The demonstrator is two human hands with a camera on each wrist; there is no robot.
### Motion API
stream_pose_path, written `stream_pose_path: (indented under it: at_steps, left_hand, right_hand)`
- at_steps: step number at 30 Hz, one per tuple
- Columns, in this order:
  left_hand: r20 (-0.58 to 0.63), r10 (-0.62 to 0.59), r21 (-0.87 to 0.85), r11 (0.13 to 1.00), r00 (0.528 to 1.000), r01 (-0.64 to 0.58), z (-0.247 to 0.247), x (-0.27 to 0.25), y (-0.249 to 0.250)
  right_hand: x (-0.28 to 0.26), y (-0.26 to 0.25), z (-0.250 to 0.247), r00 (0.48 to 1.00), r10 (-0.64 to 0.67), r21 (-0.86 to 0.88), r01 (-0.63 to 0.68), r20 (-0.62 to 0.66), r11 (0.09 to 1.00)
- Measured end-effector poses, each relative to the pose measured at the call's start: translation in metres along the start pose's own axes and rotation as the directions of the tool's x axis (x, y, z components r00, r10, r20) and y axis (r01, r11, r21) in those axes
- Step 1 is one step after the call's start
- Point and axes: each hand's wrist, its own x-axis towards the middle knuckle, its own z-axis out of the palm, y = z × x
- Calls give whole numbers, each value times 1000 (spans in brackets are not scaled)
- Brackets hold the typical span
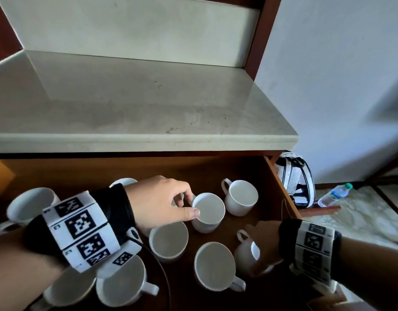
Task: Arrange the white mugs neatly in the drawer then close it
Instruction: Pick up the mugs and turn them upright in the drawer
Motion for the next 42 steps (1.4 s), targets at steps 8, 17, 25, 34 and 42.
stream_pose_path:
  at_steps: [8, 17, 25, 34, 42]
  left_hand:
    - [38, -15, -39, 999, 999, 16, 12, -2, -1]
    - [25, 26, 3, 1000, 999, -26, 15, 5, 16]
    - [4, 60, -272, 961, 998, -56, 17, 38, 51]
    - [-87, 155, -775, 610, 984, -165, 26, 70, 82]
    - [58, 312, 227, 921, 948, -317, 51, 84, 101]
  right_hand:
    - [22, -16, 15, 995, 92, -16, -93, -48, 996]
    - [-3, 19, 1, 986, 110, 161, -90, -124, 983]
    - [-58, 56, -9, 833, 161, 718, 339, -530, 608]
    - [-65, 58, -9, 731, 217, 723, 498, -647, 478]
    - [-72, 64, -24, 730, 46, 428, 347, -682, 835]
